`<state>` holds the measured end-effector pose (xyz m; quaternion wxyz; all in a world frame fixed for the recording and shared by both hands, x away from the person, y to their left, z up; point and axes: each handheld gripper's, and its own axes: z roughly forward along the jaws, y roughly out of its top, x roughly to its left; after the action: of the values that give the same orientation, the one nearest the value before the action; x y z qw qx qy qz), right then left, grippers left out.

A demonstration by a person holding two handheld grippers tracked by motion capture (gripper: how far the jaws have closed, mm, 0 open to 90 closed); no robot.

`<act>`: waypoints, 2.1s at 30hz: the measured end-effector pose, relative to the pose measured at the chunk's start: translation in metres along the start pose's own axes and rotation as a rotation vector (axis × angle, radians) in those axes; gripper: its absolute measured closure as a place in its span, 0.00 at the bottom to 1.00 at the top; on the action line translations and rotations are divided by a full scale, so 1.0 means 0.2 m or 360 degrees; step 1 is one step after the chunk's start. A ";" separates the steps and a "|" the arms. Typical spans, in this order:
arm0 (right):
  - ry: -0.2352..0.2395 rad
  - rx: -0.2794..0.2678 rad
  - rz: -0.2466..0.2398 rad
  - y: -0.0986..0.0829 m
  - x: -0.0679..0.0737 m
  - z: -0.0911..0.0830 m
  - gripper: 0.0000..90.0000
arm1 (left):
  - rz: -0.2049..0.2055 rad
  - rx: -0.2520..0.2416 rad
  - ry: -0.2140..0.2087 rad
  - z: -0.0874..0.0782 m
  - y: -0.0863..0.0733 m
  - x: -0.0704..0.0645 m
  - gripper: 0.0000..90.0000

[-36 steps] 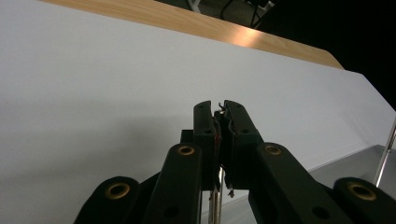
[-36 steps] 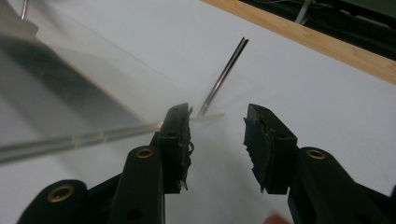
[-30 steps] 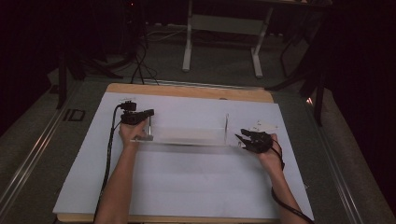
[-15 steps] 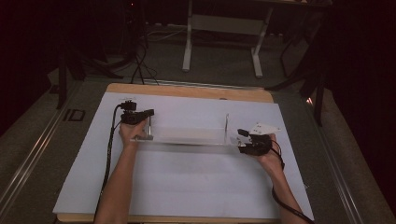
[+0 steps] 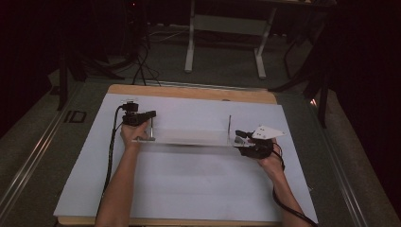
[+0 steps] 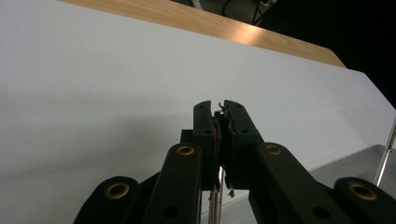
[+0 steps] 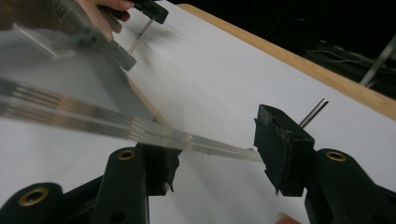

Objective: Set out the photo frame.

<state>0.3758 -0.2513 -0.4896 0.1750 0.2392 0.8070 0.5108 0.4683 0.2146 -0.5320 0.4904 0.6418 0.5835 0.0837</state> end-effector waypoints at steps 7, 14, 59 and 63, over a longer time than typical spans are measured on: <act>0.0021 -0.0018 0.0042 0.00 -0.01 0.00 0.55 | -0.0008 0.0003 -0.0002 0.00 0.00 0.00 0.93; 0.0015 -0.0039 -0.0011 0.00 -0.01 0.01 0.55 | -0.0012 0.0012 -0.0002 0.00 0.01 0.00 0.94; 0.0004 -0.0068 0.0073 0.06 -0.02 0.05 0.54 | 0.0403 -0.0212 -0.0053 -0.44 -0.12 -0.02 0.67; -0.0021 -0.0079 0.0086 0.07 -0.02 0.05 0.53 | 0.0458 -0.0197 -0.0086 -0.46 -0.15 -0.03 0.65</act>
<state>0.3880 -0.2410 -0.4810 0.1723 0.2598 0.7862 0.5335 0.3832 0.2544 -0.5050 0.5275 0.6893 0.4658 0.1718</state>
